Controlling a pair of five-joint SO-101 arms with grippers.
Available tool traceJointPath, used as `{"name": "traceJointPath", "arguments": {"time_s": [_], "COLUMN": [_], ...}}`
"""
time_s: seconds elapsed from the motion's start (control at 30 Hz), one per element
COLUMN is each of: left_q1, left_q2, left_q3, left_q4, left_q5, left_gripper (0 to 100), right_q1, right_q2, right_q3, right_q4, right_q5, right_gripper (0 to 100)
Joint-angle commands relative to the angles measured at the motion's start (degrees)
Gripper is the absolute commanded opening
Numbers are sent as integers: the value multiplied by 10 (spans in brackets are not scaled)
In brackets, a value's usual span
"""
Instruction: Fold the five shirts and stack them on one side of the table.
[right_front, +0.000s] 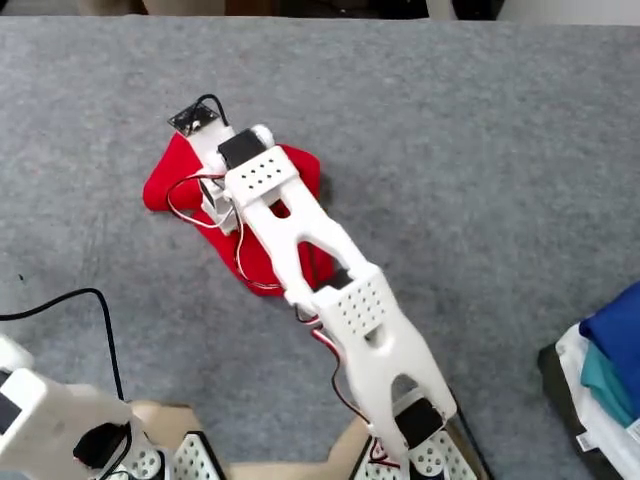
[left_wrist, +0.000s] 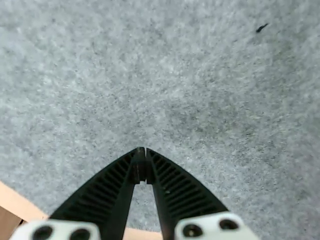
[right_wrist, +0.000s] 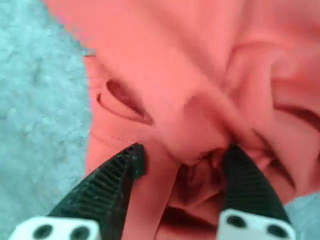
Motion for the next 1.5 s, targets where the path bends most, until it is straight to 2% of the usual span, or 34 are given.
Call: {"name": "traceJointPath", "arguments": {"time_s": [0.0, 0.23, 0.53, 0.6, 0.87, 1.0, 1.2, 1.3, 1.47], "left_q1": [1, 1, 24, 41, 199, 278, 345, 394, 502], "left_q2": [-29, -26, -26, -29, -30, -30, -30, -30, -30], "left_q3": [10, 18, 24, 34, 124, 156, 153, 153, 130], "left_q4": [-16, -18, -15, -18, -11, -11, -40, -55, -69], "left_q5": [-4, -4, -4, -19, -33, -26, 32, 62, 150], "left_gripper": [19, 19, 19, 19, 19, 19, 19, 19, 21], "right_q1": [10, 29, 92, 120, 298, 379, 493, 524, 567], "right_q2": [15, 31, 30, 23, 10, 29, 93, 129, 153], "right_q3": [-63, -167, -408, -415, -393, -394, -394, -398, -400], "right_q4": [18, 65, 113, 109, 83, 80, 62, 65, 89], "right_q5": [-4, -4, -2, -1, 2, 47, 108, 135, 174], "right_gripper": [185, 3, 5, 5, 5, 5, 8, 58, 349]}}
